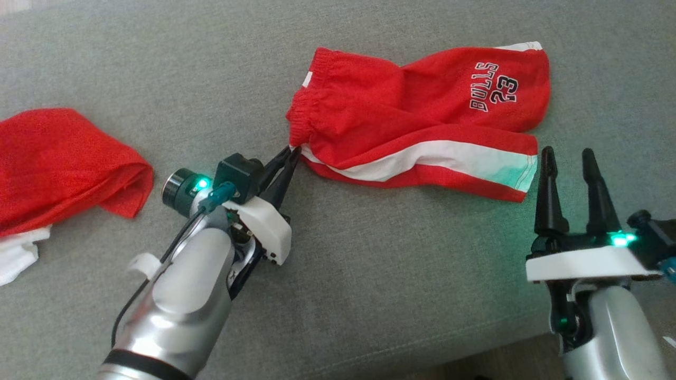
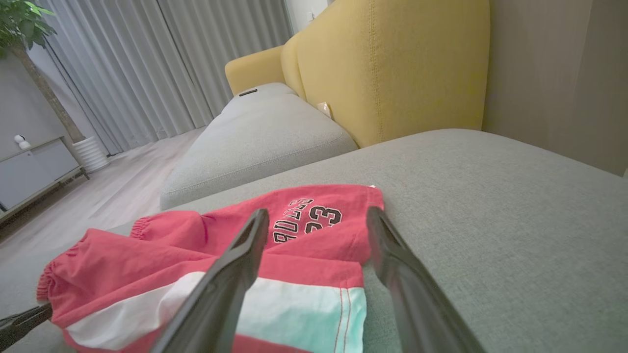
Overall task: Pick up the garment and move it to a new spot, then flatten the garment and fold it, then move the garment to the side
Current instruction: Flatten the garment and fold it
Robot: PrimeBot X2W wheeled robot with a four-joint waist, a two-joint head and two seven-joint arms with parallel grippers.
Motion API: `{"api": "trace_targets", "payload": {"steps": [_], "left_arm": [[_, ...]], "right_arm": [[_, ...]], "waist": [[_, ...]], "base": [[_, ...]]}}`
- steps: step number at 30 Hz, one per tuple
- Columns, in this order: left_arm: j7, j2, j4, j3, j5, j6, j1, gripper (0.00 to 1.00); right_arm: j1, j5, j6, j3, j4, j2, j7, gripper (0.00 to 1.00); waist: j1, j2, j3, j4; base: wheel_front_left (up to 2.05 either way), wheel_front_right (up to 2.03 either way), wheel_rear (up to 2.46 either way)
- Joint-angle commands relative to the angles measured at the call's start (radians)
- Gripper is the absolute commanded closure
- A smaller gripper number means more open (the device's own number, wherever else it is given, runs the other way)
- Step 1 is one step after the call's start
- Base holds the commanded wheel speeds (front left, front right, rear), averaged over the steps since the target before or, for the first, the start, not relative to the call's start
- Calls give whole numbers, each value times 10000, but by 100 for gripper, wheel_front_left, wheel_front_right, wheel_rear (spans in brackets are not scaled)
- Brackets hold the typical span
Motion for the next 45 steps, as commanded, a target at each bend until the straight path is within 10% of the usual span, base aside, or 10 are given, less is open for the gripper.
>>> {"api": "trace_targets", "payload": {"steps": [1,34,35,40,45], "left_arm": [[-53,196,-388,232,-71,9,-344,100],[-53,227,-1217,260,-27,8,462,100],[-53,230,-1217,254,-32,8,469,100],[-53,255,-1207,218,-36,8,479,100],[-53,272,-1180,197,-42,8,505,100]], "right_arm": [[-263,-40,-7,194,-143,-45,-107,0],[-2550,-369,-7,-1,5864,-45,-27,0],[-2590,-356,-7,15,5971,-45,-36,3],[-2746,-256,-7,228,6423,-45,-70,97],[-2807,-254,-7,331,6670,-45,-89,100]], "waist": [[0,0,-52,25],[0,0,-539,505],[0,0,-542,501],[0,0,-563,488],[0,0,-625,471]], "base": [[0,0,0],[0,0,0],[0,0,0],[0,0,0],[0,0,0]]}}
